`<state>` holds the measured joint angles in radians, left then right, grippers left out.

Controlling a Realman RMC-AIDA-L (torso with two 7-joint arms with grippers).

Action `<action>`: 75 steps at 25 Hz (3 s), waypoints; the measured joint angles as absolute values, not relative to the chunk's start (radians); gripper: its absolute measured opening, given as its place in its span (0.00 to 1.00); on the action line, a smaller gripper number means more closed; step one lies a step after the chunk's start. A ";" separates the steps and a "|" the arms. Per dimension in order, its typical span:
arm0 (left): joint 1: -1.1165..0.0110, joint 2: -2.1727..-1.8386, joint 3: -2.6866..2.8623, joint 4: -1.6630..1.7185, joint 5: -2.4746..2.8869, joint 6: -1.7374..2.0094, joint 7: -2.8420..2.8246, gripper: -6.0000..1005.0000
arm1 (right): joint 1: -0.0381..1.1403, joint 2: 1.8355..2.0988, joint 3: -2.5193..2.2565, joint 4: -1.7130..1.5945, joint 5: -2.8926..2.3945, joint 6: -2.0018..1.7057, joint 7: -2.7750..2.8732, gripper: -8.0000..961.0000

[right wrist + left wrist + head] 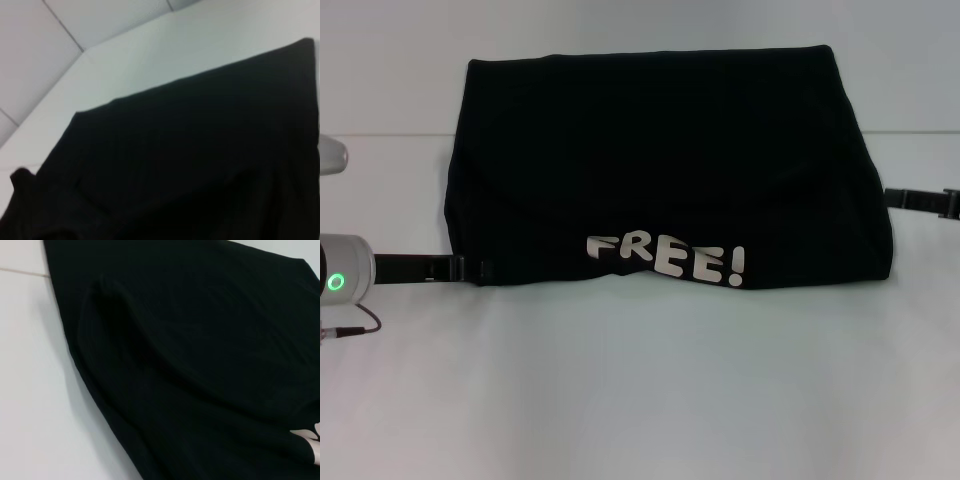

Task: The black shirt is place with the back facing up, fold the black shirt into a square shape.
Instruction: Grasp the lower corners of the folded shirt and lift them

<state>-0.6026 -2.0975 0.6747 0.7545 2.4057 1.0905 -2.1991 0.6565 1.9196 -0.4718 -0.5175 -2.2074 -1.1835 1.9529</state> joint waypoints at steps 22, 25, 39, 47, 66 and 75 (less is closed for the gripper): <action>-0.614 -2.094 0.678 0.751 2.403 1.096 -2.200 0.01 | 0.668 1.935 -0.600 -0.515 -2.323 -1.171 1.958 0.68; -0.616 -2.094 0.678 0.750 2.405 1.096 -2.200 0.01 | 0.673 1.949 -0.612 -0.515 -2.323 -1.141 1.957 0.67; -0.617 -2.089 0.675 0.753 2.408 1.094 -2.199 0.00 | 0.665 1.968 -0.646 -0.519 -2.280 -1.100 1.929 0.27; -0.615 -2.084 0.662 0.769 2.444 1.110 -2.198 0.01 | 0.655 1.948 -0.632 -0.520 -2.278 -1.116 1.928 0.05; -0.573 -2.073 0.577 0.884 2.494 1.377 -2.156 0.01 | 0.576 1.895 -0.617 -0.532 -2.285 -1.302 1.902 0.05; -0.516 -2.072 0.561 0.946 2.502 1.628 -2.127 0.01 | 0.498 1.886 -0.618 -0.606 -2.345 -1.472 1.886 0.05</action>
